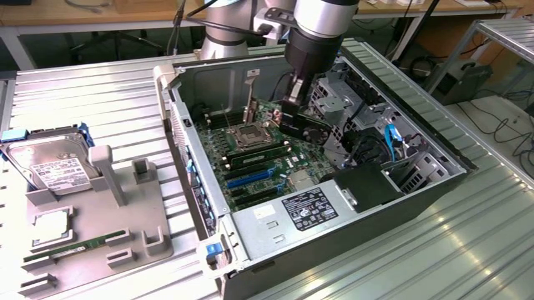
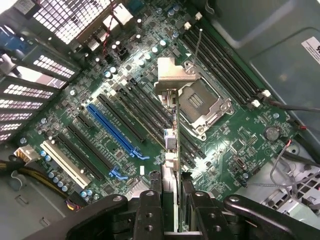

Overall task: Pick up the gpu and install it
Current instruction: 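Insert the gpu into the slot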

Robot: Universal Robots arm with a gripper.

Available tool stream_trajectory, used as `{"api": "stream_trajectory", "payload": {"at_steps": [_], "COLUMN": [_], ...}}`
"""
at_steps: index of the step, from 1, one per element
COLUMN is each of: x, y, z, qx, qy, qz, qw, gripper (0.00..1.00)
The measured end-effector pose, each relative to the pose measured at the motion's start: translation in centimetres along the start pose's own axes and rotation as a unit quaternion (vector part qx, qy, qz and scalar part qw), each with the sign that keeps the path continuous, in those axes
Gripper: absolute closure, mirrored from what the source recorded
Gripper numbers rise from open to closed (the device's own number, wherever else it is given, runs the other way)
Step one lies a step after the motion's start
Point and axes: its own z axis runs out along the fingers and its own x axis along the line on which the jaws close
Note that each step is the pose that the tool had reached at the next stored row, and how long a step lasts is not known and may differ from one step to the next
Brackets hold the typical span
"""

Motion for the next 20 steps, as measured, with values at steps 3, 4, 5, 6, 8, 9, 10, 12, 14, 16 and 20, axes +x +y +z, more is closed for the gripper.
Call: {"api": "stream_trajectory", "payload": {"at_steps": [3,4,5,6,8,9,10,12,14,16,20], "x": [0.0,0.0,0.0,0.0,0.0,0.0,0.0,0.0,0.0,0.0,0.0], "y": [0.0,0.0,0.0,0.0,0.0,0.0,0.0,0.0,0.0,0.0,0.0], "z": [0.0,0.0,0.0,0.0,0.0,0.0,0.0,0.0,0.0,0.0,0.0], "qx": [-0.0005,-0.0006,-0.0006,-0.0008,-0.0014,-0.0015,-0.0016,-0.0018,-0.002,-0.0022,-0.0025], "qy": [0.0005,0.0006,0.0007,0.0008,0.0015,0.0016,0.0017,0.0019,0.0021,0.0023,0.0027], "qz": [-0.018,-0.022,-0.025,-0.029,-0.053,-0.058,-0.061,-0.071,-0.078,-0.084,-0.097], "qw": [0.9998,0.9998,0.9997,0.9996,0.9986,0.9983,0.9981,0.9974,0.997,0.9964,0.9952], "gripper": [0.73,0.73,0.73,0.73,0.73,0.73,0.73,0.73,0.73,0.73,0.73]}}
